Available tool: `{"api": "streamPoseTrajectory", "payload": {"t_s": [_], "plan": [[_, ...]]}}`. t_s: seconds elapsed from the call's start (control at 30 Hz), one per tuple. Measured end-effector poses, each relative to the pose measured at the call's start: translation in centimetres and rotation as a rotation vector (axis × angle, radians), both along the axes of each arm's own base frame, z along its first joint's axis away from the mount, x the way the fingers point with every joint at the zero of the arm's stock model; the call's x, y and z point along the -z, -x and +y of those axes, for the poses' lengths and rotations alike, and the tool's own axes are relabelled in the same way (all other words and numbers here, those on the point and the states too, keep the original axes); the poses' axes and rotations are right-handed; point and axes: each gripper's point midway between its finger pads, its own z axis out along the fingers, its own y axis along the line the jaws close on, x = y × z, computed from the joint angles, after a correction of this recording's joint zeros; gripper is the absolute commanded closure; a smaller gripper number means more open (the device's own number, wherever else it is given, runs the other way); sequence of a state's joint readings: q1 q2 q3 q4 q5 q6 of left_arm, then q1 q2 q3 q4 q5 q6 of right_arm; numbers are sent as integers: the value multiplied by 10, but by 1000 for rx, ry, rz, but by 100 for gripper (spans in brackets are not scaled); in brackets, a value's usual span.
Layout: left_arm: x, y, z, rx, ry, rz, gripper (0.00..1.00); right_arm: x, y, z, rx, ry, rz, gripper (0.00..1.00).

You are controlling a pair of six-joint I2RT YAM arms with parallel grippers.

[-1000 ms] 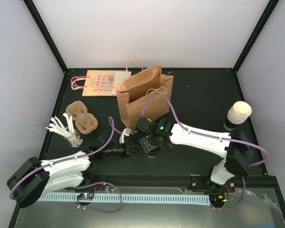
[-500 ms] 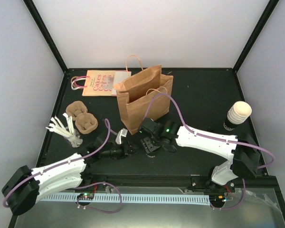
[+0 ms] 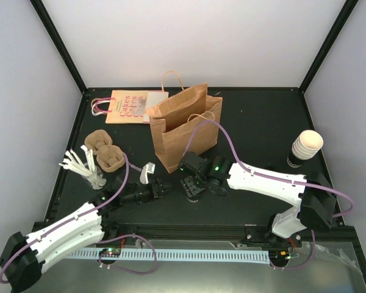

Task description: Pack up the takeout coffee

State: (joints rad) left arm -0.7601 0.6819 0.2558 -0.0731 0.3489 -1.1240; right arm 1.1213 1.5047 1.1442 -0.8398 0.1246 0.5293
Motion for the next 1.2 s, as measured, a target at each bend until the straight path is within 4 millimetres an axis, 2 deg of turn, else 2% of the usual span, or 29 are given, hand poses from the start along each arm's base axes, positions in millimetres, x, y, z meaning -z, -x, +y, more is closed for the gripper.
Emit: {"api": "streamPoseTrajectory", "payload": {"t_s": [0.47, 0.77, 1.03, 1.2], "plan": [[4, -4, 8, -22, -28, -6, 64, -1, -1, 19, -37, -61, -29, 33], [7, -8, 14, -33, -46, -13, 64, -3, 5, 21, -132, -3, -12, 33], [-5, -13, 15, -30, -45, -44, 63, -3, 15, 21, -208, 55, 29, 33], [-3, -14, 17, -27, -55, -44, 63, -3, 17, 23, -230, 80, 30, 33]]}}
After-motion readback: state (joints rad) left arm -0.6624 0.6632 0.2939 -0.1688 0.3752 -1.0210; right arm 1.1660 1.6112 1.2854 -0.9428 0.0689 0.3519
